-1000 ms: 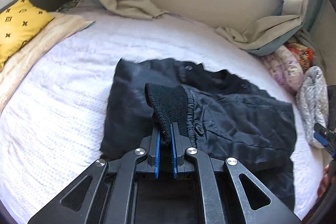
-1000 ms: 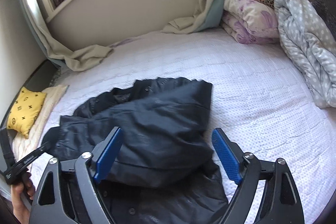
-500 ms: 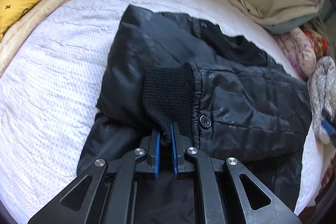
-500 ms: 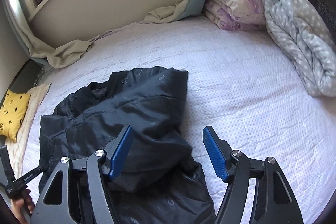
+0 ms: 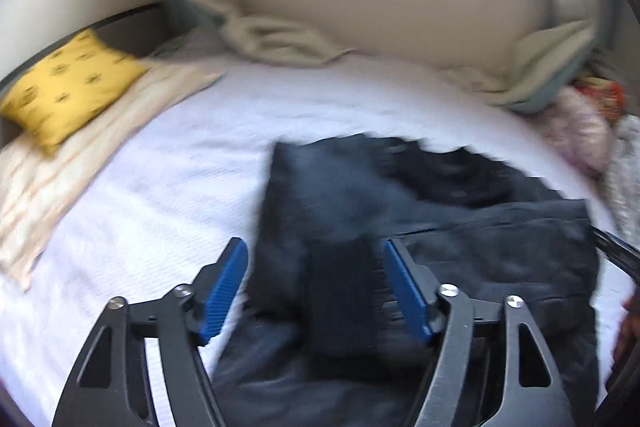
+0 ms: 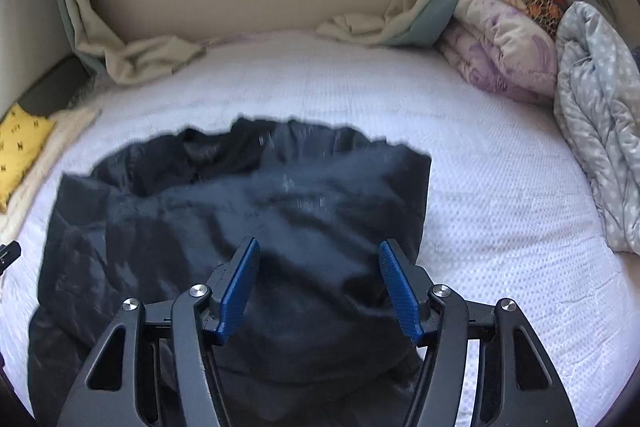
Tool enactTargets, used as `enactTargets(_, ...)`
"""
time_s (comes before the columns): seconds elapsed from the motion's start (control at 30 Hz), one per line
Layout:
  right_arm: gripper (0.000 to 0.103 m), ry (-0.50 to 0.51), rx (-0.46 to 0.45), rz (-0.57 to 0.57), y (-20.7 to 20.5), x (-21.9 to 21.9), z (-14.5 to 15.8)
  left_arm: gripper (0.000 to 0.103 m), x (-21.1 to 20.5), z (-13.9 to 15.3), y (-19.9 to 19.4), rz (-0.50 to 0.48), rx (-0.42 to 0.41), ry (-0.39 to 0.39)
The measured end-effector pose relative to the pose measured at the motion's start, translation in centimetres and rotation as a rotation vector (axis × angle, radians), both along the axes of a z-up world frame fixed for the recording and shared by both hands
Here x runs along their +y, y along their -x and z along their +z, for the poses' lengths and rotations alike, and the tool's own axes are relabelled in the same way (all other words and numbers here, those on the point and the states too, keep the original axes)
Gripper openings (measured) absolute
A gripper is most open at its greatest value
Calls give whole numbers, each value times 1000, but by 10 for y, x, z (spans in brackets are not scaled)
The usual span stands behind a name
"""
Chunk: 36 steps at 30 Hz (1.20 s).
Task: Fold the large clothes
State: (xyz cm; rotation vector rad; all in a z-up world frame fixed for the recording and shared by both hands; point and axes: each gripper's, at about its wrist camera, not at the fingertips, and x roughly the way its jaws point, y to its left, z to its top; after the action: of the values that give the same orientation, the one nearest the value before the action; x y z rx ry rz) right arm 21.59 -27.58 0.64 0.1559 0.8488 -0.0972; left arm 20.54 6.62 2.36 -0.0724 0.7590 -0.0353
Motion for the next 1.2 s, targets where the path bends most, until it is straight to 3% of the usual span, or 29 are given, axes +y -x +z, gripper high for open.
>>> enactTargets(0.1, 61, -7, -25, -9, -2, -5, 3, 78, -24, -19, -10, -95, 59, -9)
enactTargets(0.23, 61, -5, 85, -3, -13, -9, -30, 78, -37, -63, -24, -125, 211, -92)
enactTargets(0.37, 61, 36, 157, 12, -19, -7, -56, 89, -34, -83, -26, -110, 257, -120)
enactTargets(0.5, 61, 61, 165, 10, -21, -7, -70, 91, -25, -92, -30, -94, 294, -53)
enactTargets(0.73, 61, 115, 133, 8, -19, 1, -88, 93, -38, -101, -18, -96, 235, -142)
enactTargets(0.93, 62, 73, 126, 0, -20, -5, -86, 95, -36, -90, -21, -82, 237, -139)
enactTargets(1.1, 63, 15, 72, -12, -6, -11, -42, 94, -40, -58, -14, -74, 166, -203)
enactTargets(1.2, 63, 1, 3, 26, 11, -6, -12, 94, -40, -44, -7, -82, 122, -183)
